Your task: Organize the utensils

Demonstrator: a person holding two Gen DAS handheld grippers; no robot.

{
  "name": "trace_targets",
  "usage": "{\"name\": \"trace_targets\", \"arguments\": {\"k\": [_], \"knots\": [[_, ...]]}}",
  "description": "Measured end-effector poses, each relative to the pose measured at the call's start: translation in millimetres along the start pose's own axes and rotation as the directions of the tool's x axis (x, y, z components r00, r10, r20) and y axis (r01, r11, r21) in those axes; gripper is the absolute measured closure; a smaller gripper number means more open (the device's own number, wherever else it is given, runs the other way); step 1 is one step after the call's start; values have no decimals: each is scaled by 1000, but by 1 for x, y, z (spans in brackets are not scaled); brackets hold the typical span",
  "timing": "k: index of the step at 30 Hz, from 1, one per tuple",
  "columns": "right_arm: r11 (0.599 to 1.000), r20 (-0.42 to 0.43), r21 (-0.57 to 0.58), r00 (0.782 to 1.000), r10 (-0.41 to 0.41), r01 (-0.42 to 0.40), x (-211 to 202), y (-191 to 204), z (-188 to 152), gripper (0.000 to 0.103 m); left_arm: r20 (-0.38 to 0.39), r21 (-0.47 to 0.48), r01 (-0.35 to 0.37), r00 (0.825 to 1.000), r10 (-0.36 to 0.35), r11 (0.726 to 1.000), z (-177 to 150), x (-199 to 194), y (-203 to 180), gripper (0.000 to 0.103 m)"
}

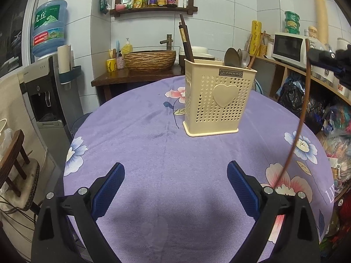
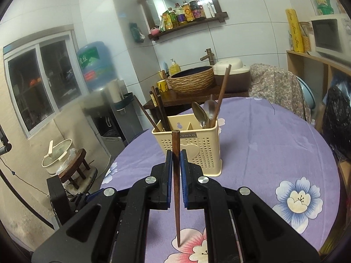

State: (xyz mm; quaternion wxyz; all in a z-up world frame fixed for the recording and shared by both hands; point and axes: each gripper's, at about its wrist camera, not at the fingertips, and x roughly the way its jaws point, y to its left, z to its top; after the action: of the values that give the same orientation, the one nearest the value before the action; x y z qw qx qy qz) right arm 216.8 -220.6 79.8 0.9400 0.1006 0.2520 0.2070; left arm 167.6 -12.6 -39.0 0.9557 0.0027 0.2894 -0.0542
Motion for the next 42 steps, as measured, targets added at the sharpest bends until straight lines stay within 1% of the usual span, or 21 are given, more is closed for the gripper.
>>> {"name": "trace_targets", "arguments": {"k": [3,6,9,12,13,15,17,19,21,24,27,31,35,42], "knots": [[1000,13,-23,1000,14,-14,-1,6,15,95,3,-1,0,1000,0,1000,0,0,1,10],[999,27,-39,999,35,-34,0,13,37,95,8,-2,-3,1000,3,1000,1,-2,3,9],[997,43,-54,998,49,-47,2,21,70,95,12,-16,-1,1000,1,1000,1,-2,6,8],[996,63,-53,995,73,-70,5,28,109,95,12,-25,1,1000,-1,1000,1,-1,10,7],[996,82,-61,994,76,-71,5,32,126,95,11,-26,0,1000,0,1000,1,-1,10,7],[995,124,-88,991,58,-47,7,40,153,95,9,-30,-1,1000,1,1000,1,0,12,7],[995,148,-88,988,53,-40,12,45,171,95,6,-35,-1,1000,1,999,0,0,15,7],[994,184,-111,983,20,0,23,53,186,95,8,-42,-1,1000,2,999,0,0,16,7],[991,206,-127,979,-1,28,33,59,192,95,8,-47,-1,1000,2,999,0,-1,18,7],[988,215,-141,976,-24,56,56,64,190,95,9,-49,-1,1000,1,999,0,-2,21,7],[985,187,-156,981,-49,79,81,65,174,95,18,-51,3,1000,-2,999,-1,-3,23,7],[982,113,-159,990,-88,106,113,57,143,95,22,-56,8,1000,-6,998,-1,-2,24,6],[980,45,-165,993,-107,113,136,50,115,95,19,-54,18,1000,-17,998,-2,0,22,6],[981,-2,-158,993,-119,117,152,43,96,95,14,-50,21,1000,-20,999,-3,0,20,6]]}}
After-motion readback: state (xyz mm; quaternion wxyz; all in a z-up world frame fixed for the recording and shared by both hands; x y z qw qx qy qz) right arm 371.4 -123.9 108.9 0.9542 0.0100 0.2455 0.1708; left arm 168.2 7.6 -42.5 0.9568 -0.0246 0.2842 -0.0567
